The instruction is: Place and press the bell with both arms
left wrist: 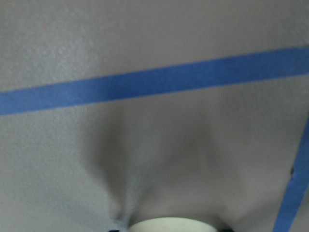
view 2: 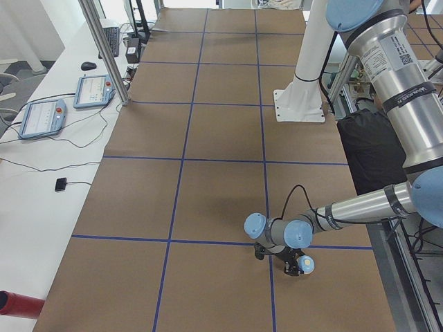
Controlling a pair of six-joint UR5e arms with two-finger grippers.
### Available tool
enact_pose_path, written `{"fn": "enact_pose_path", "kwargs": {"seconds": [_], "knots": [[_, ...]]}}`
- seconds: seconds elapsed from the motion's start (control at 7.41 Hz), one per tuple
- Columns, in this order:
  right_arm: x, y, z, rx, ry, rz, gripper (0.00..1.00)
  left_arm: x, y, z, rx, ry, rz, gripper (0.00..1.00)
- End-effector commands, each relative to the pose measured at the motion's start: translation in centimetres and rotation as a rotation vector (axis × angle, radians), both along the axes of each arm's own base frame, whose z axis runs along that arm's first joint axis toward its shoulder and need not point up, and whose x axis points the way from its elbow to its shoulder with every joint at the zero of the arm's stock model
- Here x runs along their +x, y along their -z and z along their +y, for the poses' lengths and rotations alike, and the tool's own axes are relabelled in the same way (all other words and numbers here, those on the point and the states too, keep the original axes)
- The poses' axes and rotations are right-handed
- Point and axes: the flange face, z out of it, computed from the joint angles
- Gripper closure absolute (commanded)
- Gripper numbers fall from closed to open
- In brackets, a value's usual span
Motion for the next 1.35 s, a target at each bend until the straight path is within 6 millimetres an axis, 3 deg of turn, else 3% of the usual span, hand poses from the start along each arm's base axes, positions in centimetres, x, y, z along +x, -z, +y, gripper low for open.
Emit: {"fn": "enact_pose_path", "kwargs": {"seconds": [0.0, 0.27, 0.67, 0.81, 0.94, 1.21], "knots": [[0.0, 0.0, 0.0, 0.000, 0.000, 0.000, 0.00, 0.3, 0.7, -0.2, 0.004, 0.002, 0.013, 0.68], [0.0, -0.1, 0.0, -0.002, 0.000, 0.000, 0.00, 1.2, 4.0, -0.8, 0.005, 0.014, 0.077, 0.70], [0.0, -0.1, 0.0, -0.002, 0.000, 0.000, 0.00, 3.7, 13.3, -3.6, -0.028, 0.027, 0.082, 0.72], [0.0, -0.1, 0.0, -0.002, 0.000, 0.000, 0.00, 4.6, 14.9, -4.8, -0.004, 0.036, 0.100, 0.72], [0.0, -0.1, 0.0, -0.003, 0.000, 0.000, 0.00, 5.9, 15.9, -6.4, 0.018, 0.043, 0.116, 0.72], [0.0, -0.1, 0.0, -0.003, 0.000, 0.000, 0.00, 9.8, 21.0, -13.3, 0.012, 0.124, 0.094, 0.72]]}}
